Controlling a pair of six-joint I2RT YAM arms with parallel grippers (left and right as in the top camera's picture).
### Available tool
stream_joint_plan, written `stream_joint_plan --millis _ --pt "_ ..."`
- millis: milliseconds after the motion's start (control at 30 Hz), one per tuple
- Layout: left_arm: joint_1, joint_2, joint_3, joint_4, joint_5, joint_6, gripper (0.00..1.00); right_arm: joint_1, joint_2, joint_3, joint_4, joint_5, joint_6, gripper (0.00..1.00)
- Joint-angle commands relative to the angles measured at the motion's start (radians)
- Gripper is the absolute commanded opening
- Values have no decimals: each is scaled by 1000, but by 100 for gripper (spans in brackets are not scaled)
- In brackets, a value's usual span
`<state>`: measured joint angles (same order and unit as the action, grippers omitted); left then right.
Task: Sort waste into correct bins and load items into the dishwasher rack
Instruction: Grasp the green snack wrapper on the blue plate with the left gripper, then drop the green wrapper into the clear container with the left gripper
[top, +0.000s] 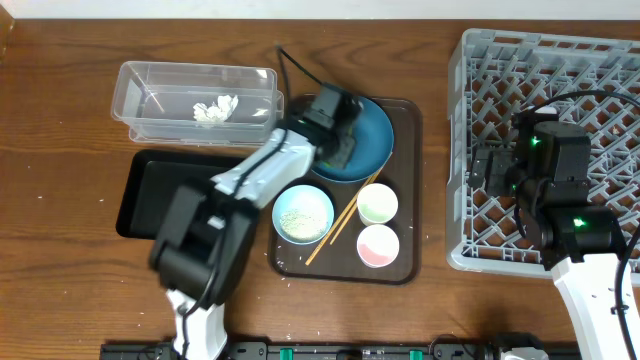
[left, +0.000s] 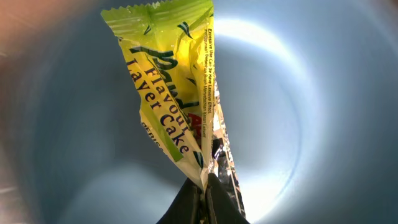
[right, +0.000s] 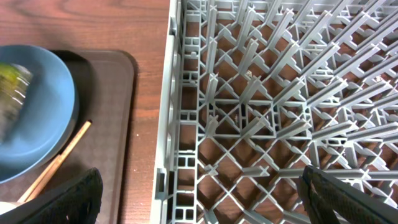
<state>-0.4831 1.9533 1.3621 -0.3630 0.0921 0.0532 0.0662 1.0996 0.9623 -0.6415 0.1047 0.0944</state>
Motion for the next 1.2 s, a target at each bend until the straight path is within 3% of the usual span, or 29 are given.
stream_joint_plan --millis 0,167,400,433,500,533,633,833,1167 --pt "60 -154 8 -7 -42 6 6 19 -2 19 -2 -4 -6 99" --pt "192 -270 8 -34 -42 6 6 19 -2 19 -1 -4 -6 99" --pt "367 -247 1 -39 -41 2 11 19 -2 19 0 -5 -6 99" --pt "382 -240 1 -39 -40 2 17 19 -2 19 0 -5 -6 99" --pt "406 -225 1 -39 -40 2 49 19 -2 19 0 -5 -6 99" --pt "414 -222 1 -39 -40 2 59 19 -2 19 0 -4 -6 99" --pt "423 -227 2 -39 -40 2 68 19 -2 19 0 -4 -6 99" --pt "404 -283 2 -128 109 -13 69 19 -2 19 0 -5 -6 99" --pt "286 -317 -15 -502 452 -40 70 19 -2 19 -1 -5 -6 99"
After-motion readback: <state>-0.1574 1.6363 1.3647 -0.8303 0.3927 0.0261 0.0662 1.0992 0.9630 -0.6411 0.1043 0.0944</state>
